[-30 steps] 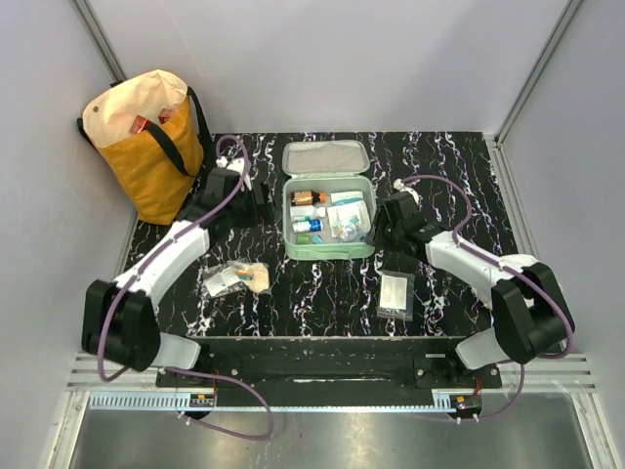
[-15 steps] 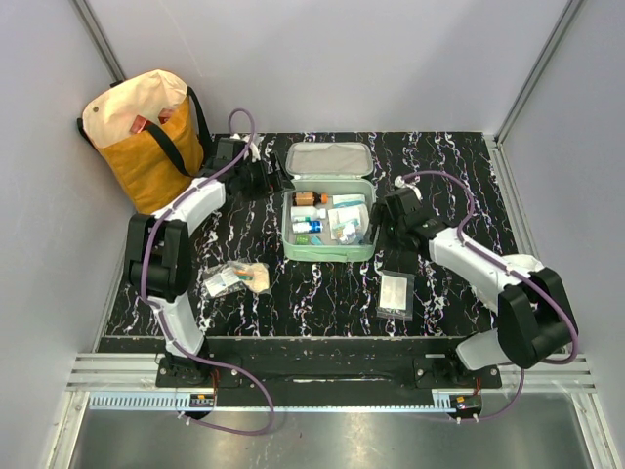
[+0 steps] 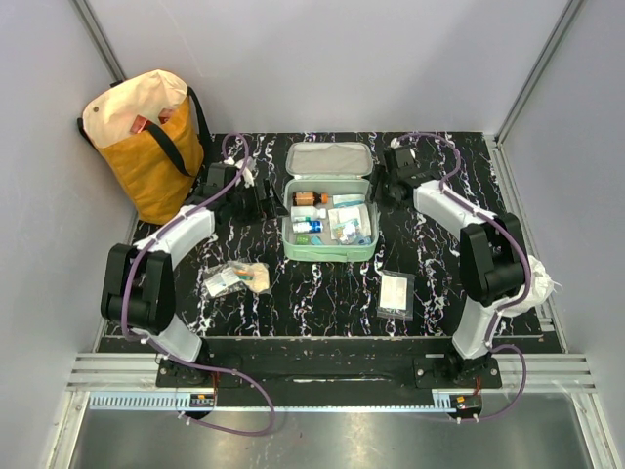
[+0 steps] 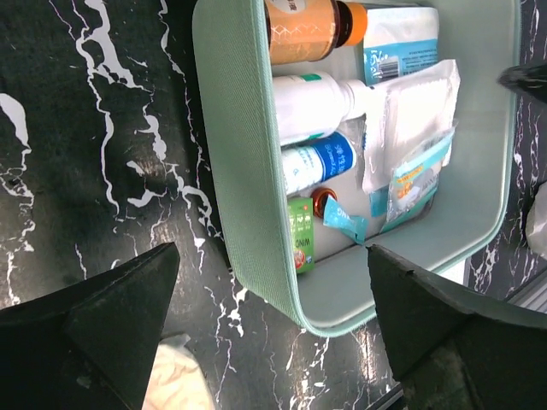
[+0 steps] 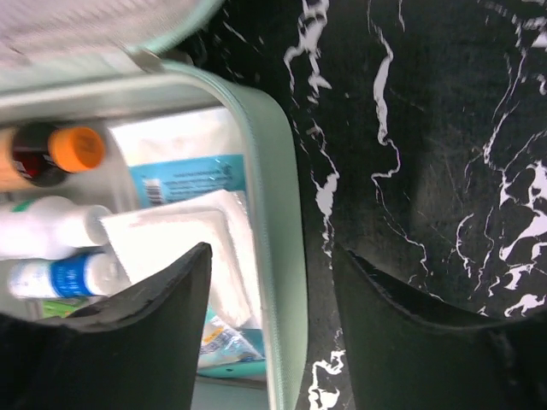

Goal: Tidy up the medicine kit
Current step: Move the medicine box to the center of the board.

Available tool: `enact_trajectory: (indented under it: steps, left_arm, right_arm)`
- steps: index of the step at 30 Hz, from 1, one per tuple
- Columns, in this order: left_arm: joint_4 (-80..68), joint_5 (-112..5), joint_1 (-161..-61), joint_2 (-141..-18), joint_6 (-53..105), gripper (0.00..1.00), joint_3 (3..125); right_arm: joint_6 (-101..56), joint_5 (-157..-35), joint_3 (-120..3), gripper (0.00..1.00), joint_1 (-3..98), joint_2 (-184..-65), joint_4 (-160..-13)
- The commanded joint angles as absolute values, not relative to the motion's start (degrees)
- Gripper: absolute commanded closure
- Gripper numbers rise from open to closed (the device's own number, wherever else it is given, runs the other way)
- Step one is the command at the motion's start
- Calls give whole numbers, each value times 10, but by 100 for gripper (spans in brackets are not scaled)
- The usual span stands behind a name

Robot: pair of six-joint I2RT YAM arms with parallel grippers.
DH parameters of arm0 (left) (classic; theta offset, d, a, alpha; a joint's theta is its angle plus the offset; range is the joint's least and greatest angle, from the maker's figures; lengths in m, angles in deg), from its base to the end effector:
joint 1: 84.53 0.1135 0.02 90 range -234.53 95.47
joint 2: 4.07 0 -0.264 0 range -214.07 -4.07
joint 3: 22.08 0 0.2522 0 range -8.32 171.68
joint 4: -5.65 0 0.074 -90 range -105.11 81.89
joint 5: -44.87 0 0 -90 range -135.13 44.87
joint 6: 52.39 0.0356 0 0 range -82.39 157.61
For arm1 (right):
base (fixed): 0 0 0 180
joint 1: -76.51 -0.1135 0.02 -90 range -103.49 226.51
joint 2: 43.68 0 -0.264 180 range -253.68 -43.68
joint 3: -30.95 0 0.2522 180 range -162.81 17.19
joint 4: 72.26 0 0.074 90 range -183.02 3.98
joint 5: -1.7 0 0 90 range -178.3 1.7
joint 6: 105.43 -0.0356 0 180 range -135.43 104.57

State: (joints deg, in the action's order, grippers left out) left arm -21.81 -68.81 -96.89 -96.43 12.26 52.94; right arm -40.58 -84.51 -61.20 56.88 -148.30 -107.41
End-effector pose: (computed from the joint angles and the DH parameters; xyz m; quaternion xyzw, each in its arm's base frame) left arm 0.3361 -0.0883 0.2270 -0.0239 0.9067 -0.3008 0.2947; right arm 0.3839 0.1344 0.2336 0.0568 0.9302 0.1091 0.3458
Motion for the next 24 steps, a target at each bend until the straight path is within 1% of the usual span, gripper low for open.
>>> enact_trajectory:
  steps: [1, 8, 9, 12, 14, 18, 24]
  left_arm:
    - [-216, -662, -980, -902, 155, 4, 512]
    - [-240, -656, -989, -860, 165, 4, 488]
    - [-240, -657, -989, -857, 167, 4, 486]
    - [-245, -656, -989, -861, 169, 4, 484]
    - [-245, -659, -988, -863, 170, 4, 484]
    - [-246, -658, -988, -863, 168, 5, 487]
    - [-259, -653, -989, -860, 172, 4, 497]
  right_arm:
    - [-374, -837, -635, 41, 566, -1500, -1091]
    - [-323, -835, -605, 54, 565, -1491, -1076]
    - [-311, -838, -599, 58, 565, -1488, -1072]
    - [-283, -848, -587, 67, 565, -1492, -1068]
    - [-270, -850, -581, 79, 566, -1494, -1069]
    - [-234, -868, -562, 80, 565, -1482, -1063]
    - [-210, -902, -529, 79, 560, -1448, -1053]
